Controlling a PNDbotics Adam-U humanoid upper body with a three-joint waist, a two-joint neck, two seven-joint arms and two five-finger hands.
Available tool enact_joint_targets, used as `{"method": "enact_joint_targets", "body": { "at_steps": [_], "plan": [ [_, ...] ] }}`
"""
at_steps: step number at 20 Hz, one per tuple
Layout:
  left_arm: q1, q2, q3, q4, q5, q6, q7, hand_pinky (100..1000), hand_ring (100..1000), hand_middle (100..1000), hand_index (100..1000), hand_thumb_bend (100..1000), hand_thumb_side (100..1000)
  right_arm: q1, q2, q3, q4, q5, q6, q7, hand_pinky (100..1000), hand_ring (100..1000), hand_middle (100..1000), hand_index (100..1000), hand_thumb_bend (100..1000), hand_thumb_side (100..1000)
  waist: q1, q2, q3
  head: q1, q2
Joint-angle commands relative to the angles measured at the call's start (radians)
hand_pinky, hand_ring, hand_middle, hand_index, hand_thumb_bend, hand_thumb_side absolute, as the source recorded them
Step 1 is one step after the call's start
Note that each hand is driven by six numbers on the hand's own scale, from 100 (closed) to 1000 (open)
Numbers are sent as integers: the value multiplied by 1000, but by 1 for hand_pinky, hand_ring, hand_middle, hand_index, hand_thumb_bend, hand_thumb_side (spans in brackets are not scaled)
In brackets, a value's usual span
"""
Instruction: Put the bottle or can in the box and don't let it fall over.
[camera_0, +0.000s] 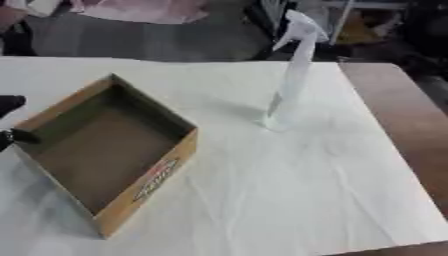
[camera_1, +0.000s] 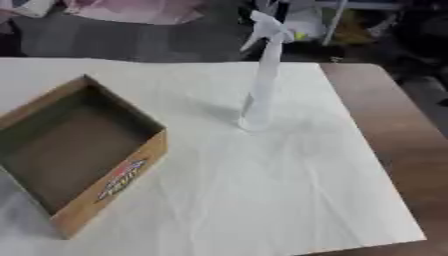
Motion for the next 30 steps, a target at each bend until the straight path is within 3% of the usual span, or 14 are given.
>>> {"method": "enact_joint_targets", "body": {
  "at_steps": [1, 11, 18, 24, 30],
  "plan": [
    [-3, 27, 7, -21, -6, 2, -1, 621, 913, 765, 934, 132, 744, -22, -30, 8, -40, -35, -141, 149, 796, 1000, 966, 986, 100, 449, 1, -12, -1, -7, -6],
    [0, 26, 6, -21, 0, 3, -6, 622, 912, 765, 929, 132, 743, -57, 26, 97, -77, -90, -220, 151, 828, 1000, 1000, 1000, 100, 379, 6, -21, 4, -17, -16],
    [5, 20, 3, -21, 16, 14, -19, 623, 914, 766, 925, 135, 742, -106, 83, 129, -6, 7, -271, 151, 835, 1000, 1000, 1000, 100, 361, 13, -36, 4, -24, -24],
    [5, 27, 5, -21, 25, 15, -20, 623, 915, 766, 922, 135, 741, -138, 109, 146, -2, 53, -315, 151, 841, 1000, 1000, 1000, 100, 329, 8, -45, 5, -18, 2],
    [4, 31, 7, -21, 29, 16, -20, 624, 915, 766, 921, 134, 740, -162, 134, 163, -10, 80, -340, 151, 847, 1000, 1000, 1000, 100, 312, 4, -47, 10, -22, 9]
  ]
}}
